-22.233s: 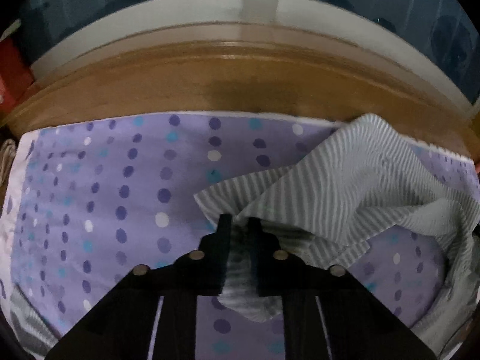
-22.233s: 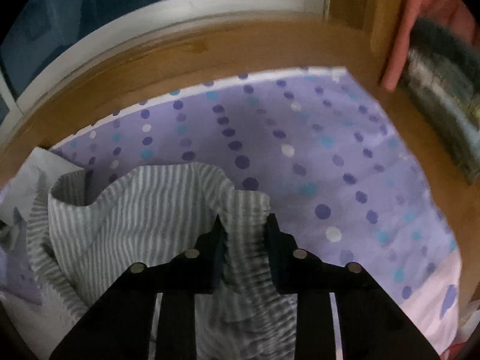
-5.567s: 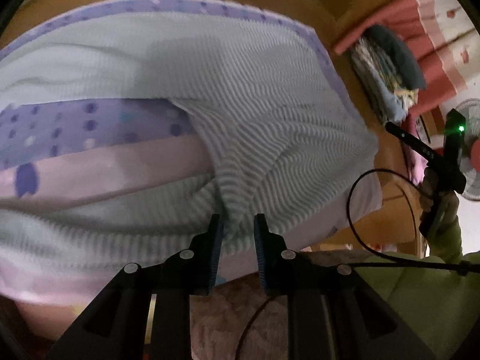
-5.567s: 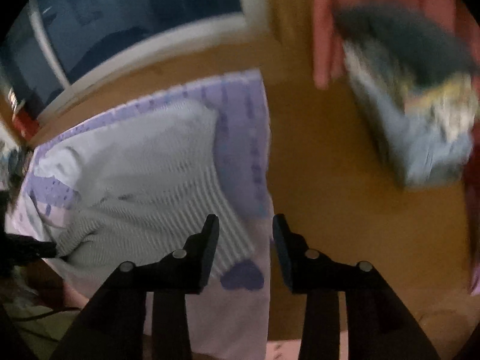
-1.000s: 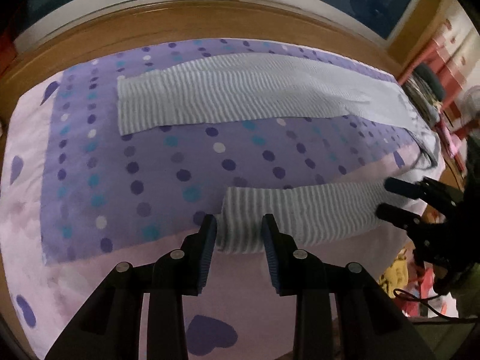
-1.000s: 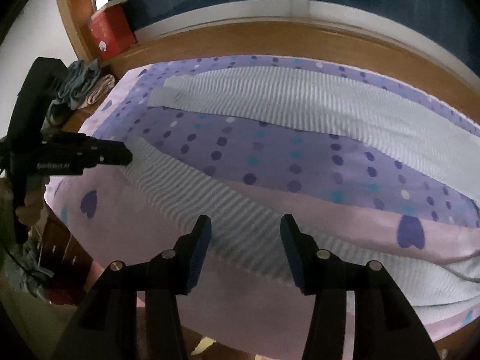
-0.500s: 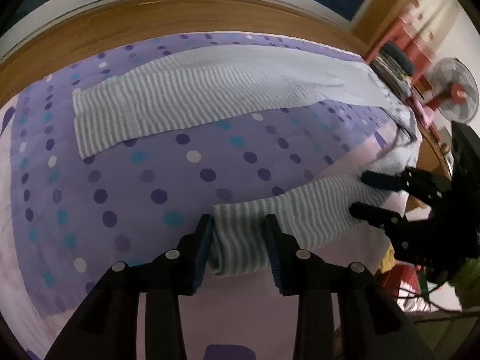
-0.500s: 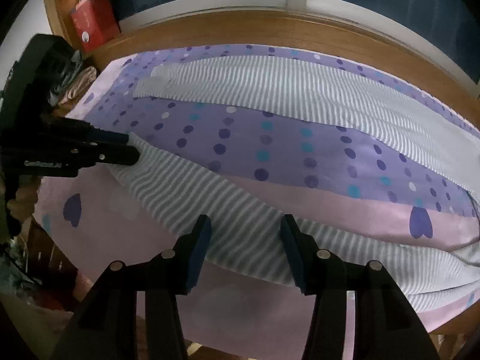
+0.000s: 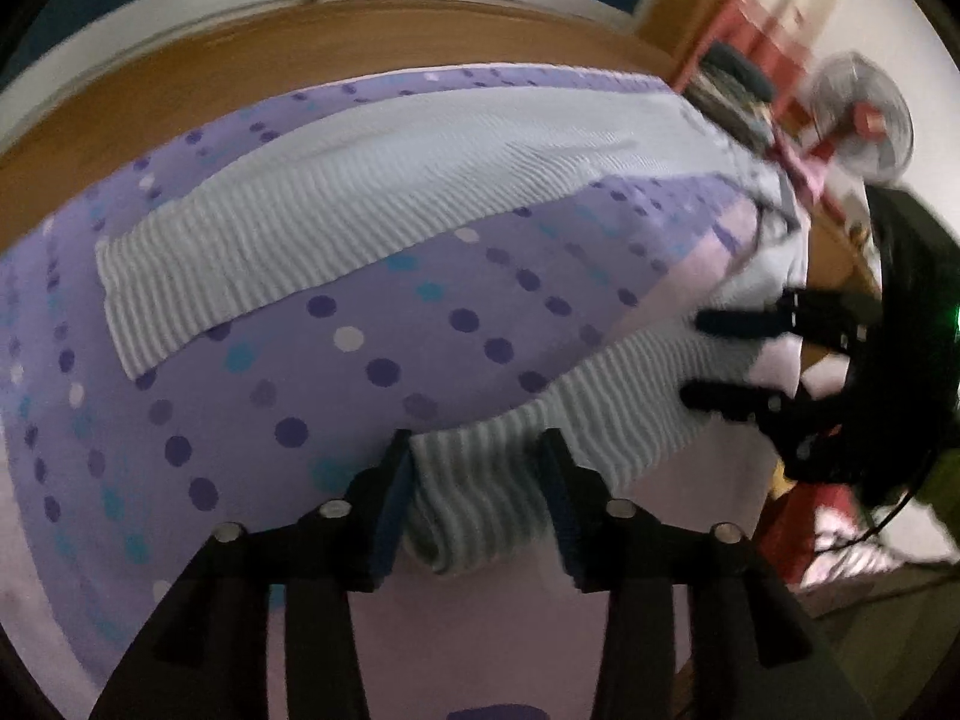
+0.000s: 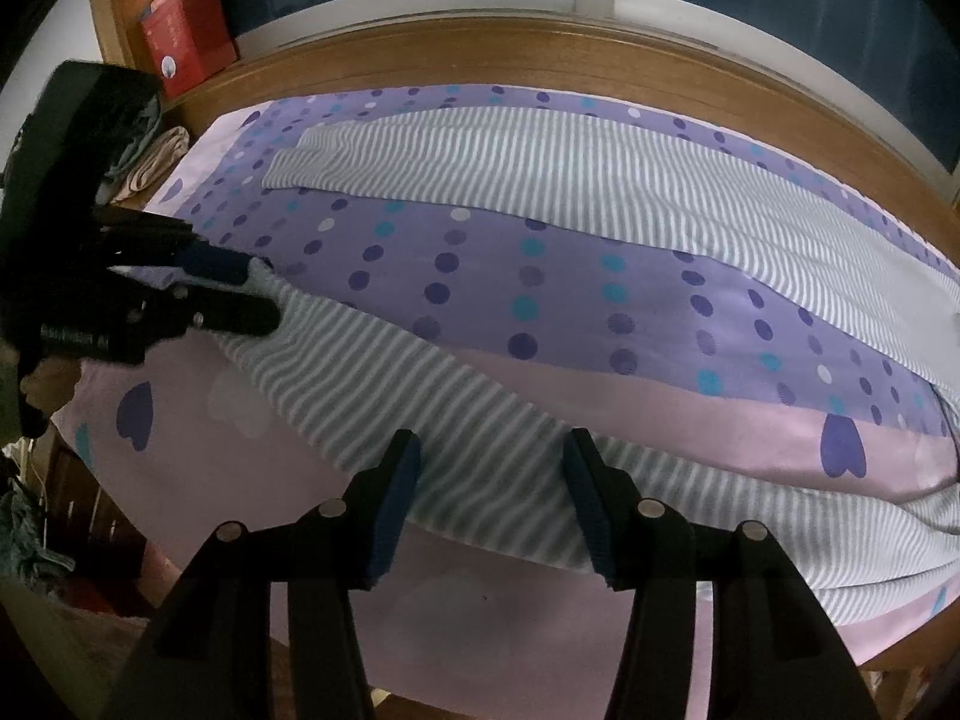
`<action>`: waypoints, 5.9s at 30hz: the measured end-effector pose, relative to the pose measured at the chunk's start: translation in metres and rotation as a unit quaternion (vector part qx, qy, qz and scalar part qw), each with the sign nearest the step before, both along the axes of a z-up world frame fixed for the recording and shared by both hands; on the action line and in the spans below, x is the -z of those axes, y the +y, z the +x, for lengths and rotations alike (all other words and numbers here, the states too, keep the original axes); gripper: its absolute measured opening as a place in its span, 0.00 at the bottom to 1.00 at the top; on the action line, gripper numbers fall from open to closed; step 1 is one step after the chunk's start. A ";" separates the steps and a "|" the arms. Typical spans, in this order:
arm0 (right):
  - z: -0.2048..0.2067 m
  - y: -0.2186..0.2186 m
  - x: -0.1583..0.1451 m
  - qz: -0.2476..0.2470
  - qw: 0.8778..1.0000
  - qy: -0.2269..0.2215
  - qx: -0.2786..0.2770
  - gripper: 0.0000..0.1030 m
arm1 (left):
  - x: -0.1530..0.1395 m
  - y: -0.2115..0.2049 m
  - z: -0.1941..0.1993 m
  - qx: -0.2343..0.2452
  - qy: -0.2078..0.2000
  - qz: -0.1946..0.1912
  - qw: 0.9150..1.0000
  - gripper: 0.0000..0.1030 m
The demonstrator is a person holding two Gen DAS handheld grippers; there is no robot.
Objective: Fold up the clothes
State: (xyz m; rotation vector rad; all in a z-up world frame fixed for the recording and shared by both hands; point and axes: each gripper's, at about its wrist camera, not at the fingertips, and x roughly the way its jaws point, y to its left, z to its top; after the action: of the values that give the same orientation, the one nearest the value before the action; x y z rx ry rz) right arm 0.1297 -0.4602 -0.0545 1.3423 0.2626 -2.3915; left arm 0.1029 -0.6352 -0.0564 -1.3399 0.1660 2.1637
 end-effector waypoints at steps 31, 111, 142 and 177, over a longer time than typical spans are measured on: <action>0.029 -0.047 -0.130 -0.051 0.963 0.103 -0.244 0.07 | -0.114 -0.033 0.098 -0.062 0.029 0.162 0.984 0.12; -0.089 -0.079 0.005 0.066 0.994 0.049 -0.074 0.06 | -0.002 -0.087 -0.070 -0.152 -0.033 0.065 0.986 0.19; 0.073 -0.140 -0.013 0.070 0.977 0.070 -0.189 0.51 | 0.007 -0.054 -0.040 -0.066 -0.085 0.059 0.992 0.30; 0.039 -0.189 -0.001 -0.102 0.987 -0.012 -0.125 0.03 | -0.005 -0.139 0.027 -0.254 0.022 -0.009 0.967 0.03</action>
State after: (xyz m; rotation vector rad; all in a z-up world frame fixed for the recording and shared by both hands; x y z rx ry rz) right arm 0.1682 -0.6492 -0.0538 1.1693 0.1635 -2.1306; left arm 0.1304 -0.7738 -0.0512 -1.4652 -0.1607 2.6158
